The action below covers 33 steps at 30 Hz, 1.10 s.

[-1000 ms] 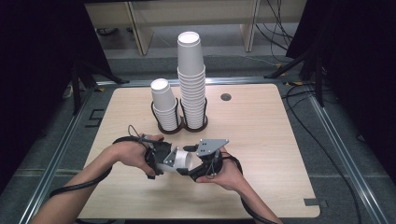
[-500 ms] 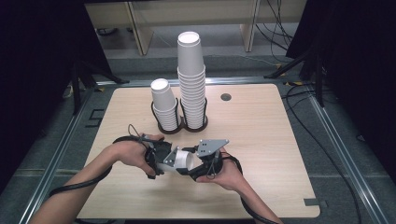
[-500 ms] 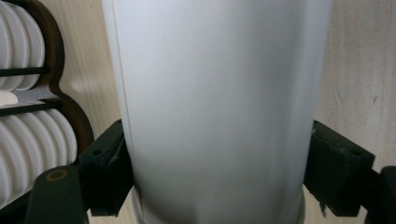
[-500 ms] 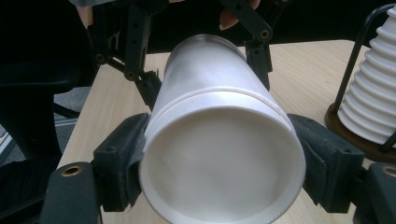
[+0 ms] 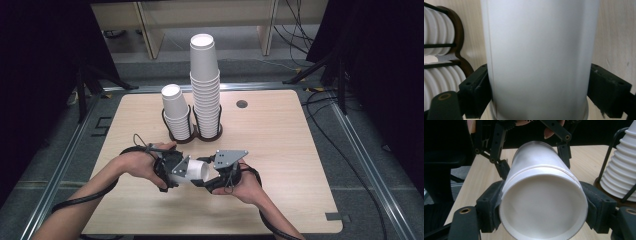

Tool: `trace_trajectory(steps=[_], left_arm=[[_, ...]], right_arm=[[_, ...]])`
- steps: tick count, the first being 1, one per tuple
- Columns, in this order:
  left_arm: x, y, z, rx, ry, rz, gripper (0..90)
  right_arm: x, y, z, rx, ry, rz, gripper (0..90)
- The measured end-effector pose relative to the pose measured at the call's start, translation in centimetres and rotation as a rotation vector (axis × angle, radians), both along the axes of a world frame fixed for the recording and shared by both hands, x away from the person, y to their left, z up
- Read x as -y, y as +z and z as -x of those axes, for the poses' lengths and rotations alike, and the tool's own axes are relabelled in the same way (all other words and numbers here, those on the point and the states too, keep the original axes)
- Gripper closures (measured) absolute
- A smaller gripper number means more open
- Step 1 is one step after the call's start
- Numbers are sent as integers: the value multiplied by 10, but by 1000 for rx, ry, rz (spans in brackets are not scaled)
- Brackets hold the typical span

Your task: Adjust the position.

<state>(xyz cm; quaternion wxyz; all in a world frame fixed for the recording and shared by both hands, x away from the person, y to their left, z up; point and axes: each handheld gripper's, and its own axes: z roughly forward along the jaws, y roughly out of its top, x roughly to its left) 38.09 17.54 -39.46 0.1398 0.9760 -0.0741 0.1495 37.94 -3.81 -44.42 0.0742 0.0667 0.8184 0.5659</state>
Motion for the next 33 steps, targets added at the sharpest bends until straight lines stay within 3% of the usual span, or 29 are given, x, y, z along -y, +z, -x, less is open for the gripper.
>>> trace_trajectory(steps=[6, 10, 13, 19, 22, 24, 25, 26, 27, 29, 33], left_arm=[[-5, -7, 3, -5, -27, 66, 9], [-9, -7, 4, 10, -9, 130, 0], [-14, -6, 5, 11, 21, 215, 0], [-25, -7, 8, 86, 89, 349, 0], [-31, -7, 9, 71, 118, 426, 0], [-34, -10, 11, 73, 135, 473, 0], [-36, -9, 12, 72, 161, 480, 0], [-37, -11, 12, 99, 176, 495, 0], [-38, -12, 14, 84, 181, 522, 0], [-39, -14, 17, 90, 199, 556, 0], [-41, -20, 23, 63, 218, 696, 0]], right_arm=[[3, 0, 1, 9, -1, 4, 273], [8, 0, 2, 6, -4, 11, 273], [12, -1, 2, 4, -18, 6, 273], [23, -2, 4, -5, -43, -5, 273], [30, -2, 6, -23, -52, -5, 273], [32, -2, 7, -4, -62, -13, 272], [35, -1, 9, -22, -67, -9, 273], [37, -1, 8, -6, -66, -14, 272], [38, -1, 10, -19, -81, -27, 272], [43, -1, 10, -11, -84, -28, 272], [50, -1, 12, -12, -108, -44, 272]])
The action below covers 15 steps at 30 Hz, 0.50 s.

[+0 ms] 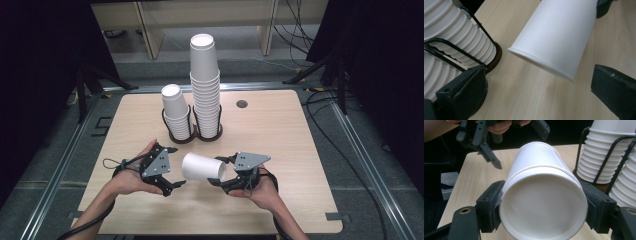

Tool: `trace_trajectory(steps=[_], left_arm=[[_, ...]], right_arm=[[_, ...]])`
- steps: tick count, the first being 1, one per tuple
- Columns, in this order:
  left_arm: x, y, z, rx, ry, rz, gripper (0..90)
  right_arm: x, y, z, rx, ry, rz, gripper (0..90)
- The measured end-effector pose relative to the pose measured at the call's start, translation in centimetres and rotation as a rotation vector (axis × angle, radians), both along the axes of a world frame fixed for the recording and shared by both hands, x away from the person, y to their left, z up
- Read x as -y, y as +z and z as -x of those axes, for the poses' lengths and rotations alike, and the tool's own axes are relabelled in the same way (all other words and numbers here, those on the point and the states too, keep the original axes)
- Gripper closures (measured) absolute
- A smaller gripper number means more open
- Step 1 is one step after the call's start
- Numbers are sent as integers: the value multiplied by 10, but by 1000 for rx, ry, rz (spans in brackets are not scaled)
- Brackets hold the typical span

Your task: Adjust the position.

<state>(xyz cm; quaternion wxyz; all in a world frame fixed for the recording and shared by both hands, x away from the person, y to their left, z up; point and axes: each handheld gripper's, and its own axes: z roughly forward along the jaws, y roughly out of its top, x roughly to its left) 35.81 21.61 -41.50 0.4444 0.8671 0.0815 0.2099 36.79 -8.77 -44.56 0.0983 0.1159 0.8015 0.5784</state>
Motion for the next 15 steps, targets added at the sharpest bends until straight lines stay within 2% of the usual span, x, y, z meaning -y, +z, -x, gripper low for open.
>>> trace_trajectory(steps=[2, 3, 4, 6, 8, 9, 11, 13, 15], left_arm=[[-2, -6, 2, -3, 9, 88, 0], [-3, -9, 3, -6, 16, 121, 0], [-4, -12, 4, -11, 19, 155, 0], [-5, -18, 7, -24, 32, 204, 0], [-6, -24, 9, -32, 38, 235, 0], [-7, -26, 10, -39, 42, 250, 0], [-8, -31, 10, -57, 50, 292, 0], [-9, -35, 9, -69, 71, 315, 0], [-10, -36, 9, -75, 75, 309, 0]], right_arm=[[2, -1, 0, 23, 0, -16, 272], [3, -1, 2, -6, -7, -20, 272], [4, -2, 1, 9, -8, -23, 272], [6, -3, 2, -14, -5, -23, 272], [8, -4, 2, -7, -12, -41, 272], [8, -5, 2, -32, 9, -62, 272], [11, -4, 2, -6, -11, -40, 272], [11, -4, 3, -23, -14, -40, 271], [12, -5, 3, -21, -16, -43, 271]])
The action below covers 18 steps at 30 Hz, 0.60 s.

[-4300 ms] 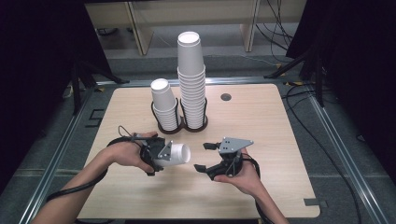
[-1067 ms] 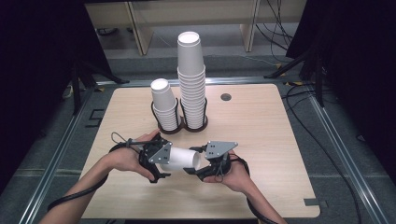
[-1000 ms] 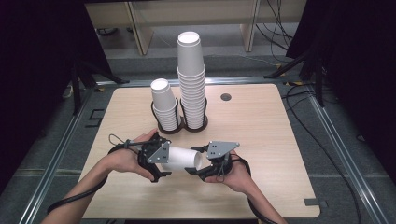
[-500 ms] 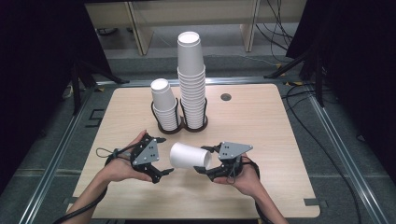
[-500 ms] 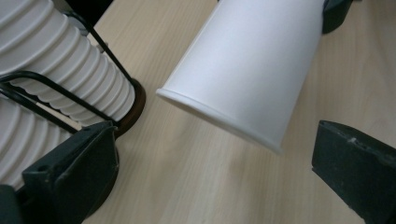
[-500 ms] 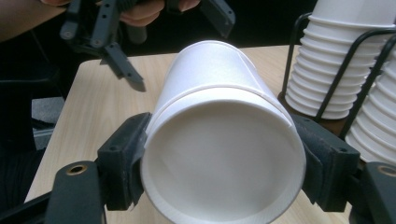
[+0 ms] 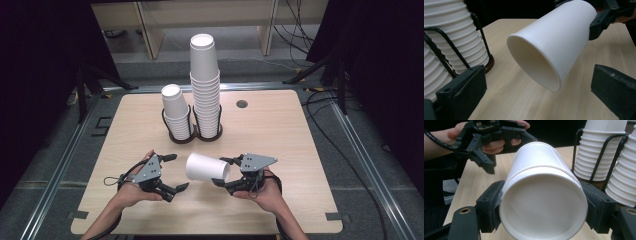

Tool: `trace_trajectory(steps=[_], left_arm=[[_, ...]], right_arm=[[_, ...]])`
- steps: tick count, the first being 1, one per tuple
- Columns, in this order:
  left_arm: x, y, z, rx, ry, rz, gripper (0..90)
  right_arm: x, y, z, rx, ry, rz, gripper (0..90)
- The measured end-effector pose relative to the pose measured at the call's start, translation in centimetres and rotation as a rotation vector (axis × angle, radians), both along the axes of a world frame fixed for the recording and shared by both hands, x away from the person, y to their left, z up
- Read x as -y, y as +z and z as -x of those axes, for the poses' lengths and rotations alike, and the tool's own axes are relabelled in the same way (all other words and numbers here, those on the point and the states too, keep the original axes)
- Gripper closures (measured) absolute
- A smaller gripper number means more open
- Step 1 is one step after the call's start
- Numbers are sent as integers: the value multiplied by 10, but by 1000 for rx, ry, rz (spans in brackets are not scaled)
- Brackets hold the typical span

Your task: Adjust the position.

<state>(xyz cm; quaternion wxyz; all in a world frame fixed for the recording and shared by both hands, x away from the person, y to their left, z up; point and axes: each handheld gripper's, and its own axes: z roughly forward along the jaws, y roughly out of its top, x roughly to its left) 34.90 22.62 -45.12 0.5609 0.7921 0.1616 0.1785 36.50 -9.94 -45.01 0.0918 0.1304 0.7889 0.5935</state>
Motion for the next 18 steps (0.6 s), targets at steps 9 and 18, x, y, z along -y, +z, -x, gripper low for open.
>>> trace_trajectory(steps=[9, 18], left_arm=[[1, -4, -3, -44, -52, 45, 0], [5, -3, -9, -61, -121, 22, 0]], right_arm=[[-2, 0, -1, 6, 37, -19, 271], [-3, 2, 1, -13, 69, -12, 272]])
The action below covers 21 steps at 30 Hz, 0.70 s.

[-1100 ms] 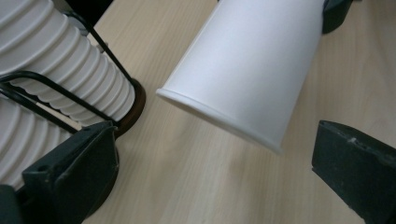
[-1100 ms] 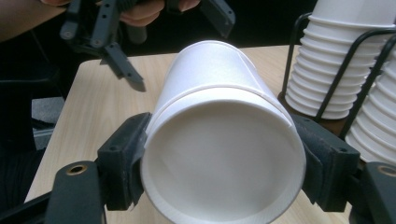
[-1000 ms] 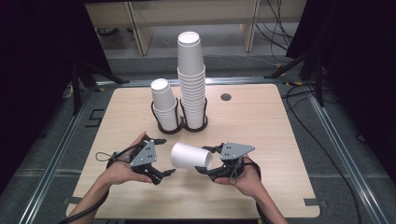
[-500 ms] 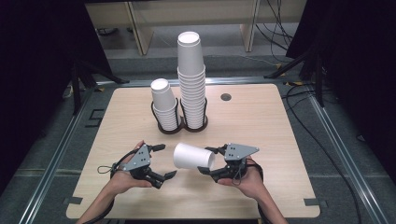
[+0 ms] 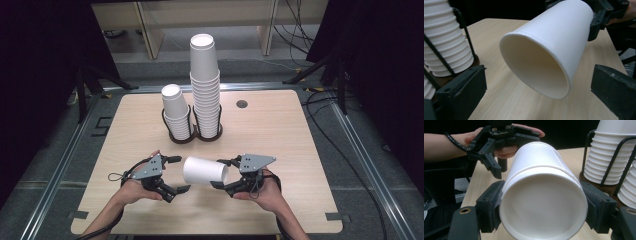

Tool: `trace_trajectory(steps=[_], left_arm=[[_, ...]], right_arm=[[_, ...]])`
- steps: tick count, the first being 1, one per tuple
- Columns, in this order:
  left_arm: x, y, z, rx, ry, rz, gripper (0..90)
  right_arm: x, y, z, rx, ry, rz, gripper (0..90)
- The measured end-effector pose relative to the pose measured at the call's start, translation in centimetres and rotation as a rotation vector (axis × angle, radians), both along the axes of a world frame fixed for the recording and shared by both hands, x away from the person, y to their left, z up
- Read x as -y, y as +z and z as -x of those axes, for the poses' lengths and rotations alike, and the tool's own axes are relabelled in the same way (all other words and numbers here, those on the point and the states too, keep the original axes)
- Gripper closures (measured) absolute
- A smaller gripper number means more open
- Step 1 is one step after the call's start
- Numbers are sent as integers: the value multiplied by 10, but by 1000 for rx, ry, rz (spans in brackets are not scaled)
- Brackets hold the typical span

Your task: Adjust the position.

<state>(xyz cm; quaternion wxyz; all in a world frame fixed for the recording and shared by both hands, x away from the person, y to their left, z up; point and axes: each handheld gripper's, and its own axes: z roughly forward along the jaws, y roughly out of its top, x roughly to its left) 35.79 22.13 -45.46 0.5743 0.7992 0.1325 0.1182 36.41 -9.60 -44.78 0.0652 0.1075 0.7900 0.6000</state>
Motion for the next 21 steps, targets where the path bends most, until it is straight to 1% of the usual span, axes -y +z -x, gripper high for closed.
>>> trace_trajectory(steps=[1, 2, 3, 4, 6, 7, 8, 9, 11, 12, 13, 14, 15, 16, 17, 18, 19, 20, 21], left_arm=[[2, -1, -1, 0, -8, 13, 0], [2, 0, -1, -2, -10, -8, 0], [3, 0, 0, -9, -18, -6, 0], [4, 0, -1, -10, -26, -8, 0], [7, -1, -1, -7, -48, -9, 0], [8, 0, -1, -10, -51, -33, 0], [8, 0, -2, 5, -54, -47, 0], [9, 0, -2, -2, -53, -44, 0], [10, 1, -3, 5, -60, -50, 0], [10, 1, -3, 5, -62, -54, 0], [11, 1, -4, 8, -73, -42, 0], [11, 1, -4, 10, -71, -45, 0], [11, 2, -4, 9, -67, -59, 0], [11, 1, -5, 9, -81, -46, 0], [10, 2, -4, 8, -80, -62, 0], [10, 2, -4, 9, -85, -64, 0], [11, 3, -5, 10, -91, -64, 0], [11, 3, -5, 12, -97, -65, 0], [11, 4, -5, 20, -101, -72, 0]], right_arm=[[0, 0, 0, 5, 8, -3, 272], [0, 0, 0, 0, 10, -4, 272], [1, 0, 0, 1, 12, -3, 272], [1, 0, 0, 13, 11, -3, 272], [2, 0, 0, 10, 23, 6, 272], [2, -1, 1, -2, 27, 8, 272], [1, -1, 1, 7, 34, 6, 272], [1, -1, 1, 8, 35, 7, 272], [-1, -1, 2, 5, 44, 15, 272], [-2, -1, 2, -10, 54, 13, 272], [-3, -1, 1, 9, 60, 5, 272], [-3, -1, 1, 8, 61, 5, 272], [-3, -1, 1, -6, 63, 6, 272], [-5, -1, 1, 13, 57, 0, 272], [-4, -1, 0, 10, 70, 12, 272], [-5, -1, 2, -12, 71, 16, 272], [-6, -1, 1, 4, 77, 15, 272], [-7, 0, 2, -11, 78, 13, 272], [-8, -1, 0, -5, 98, -2, 272]])
